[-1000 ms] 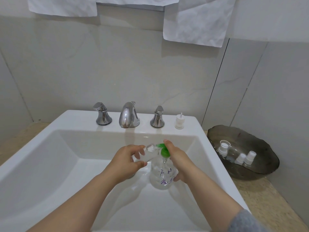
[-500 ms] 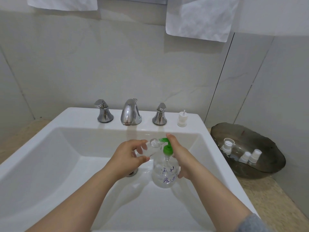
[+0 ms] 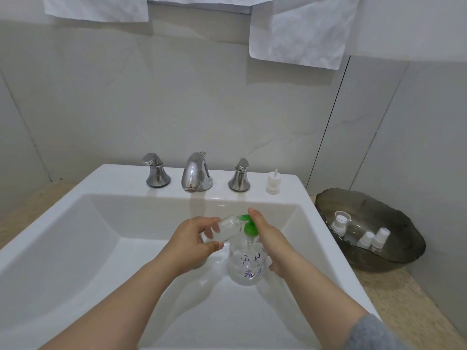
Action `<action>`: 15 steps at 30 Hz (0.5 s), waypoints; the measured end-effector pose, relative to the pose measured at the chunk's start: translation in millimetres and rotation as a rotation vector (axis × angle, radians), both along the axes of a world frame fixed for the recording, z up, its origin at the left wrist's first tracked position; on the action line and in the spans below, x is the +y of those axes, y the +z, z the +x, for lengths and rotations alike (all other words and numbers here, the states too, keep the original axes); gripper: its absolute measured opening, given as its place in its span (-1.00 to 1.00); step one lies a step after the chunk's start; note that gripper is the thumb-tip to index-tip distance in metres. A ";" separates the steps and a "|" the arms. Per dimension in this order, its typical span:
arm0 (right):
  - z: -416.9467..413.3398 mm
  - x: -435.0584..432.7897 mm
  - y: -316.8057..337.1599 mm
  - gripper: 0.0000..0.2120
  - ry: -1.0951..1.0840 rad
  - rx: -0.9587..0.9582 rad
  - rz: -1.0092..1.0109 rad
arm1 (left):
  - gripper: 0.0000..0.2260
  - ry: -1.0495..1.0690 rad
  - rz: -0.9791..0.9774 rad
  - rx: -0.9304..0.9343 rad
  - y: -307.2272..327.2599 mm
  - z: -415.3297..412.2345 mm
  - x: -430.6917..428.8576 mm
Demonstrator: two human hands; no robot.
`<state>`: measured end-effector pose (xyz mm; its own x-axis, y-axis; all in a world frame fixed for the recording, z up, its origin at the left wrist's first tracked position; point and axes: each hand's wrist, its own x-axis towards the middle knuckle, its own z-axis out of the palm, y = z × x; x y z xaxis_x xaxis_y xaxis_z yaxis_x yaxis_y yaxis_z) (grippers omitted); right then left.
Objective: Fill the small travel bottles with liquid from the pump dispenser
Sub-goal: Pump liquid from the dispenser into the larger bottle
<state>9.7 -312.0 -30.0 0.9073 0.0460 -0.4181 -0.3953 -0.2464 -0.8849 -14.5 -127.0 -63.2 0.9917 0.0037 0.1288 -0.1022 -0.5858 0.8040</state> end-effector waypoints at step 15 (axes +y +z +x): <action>3.0 -0.7 -4.0 -0.62 0.058 0.016 0.043 | -0.72 0.000 -0.056 0.003 4.2 -0.5 0.3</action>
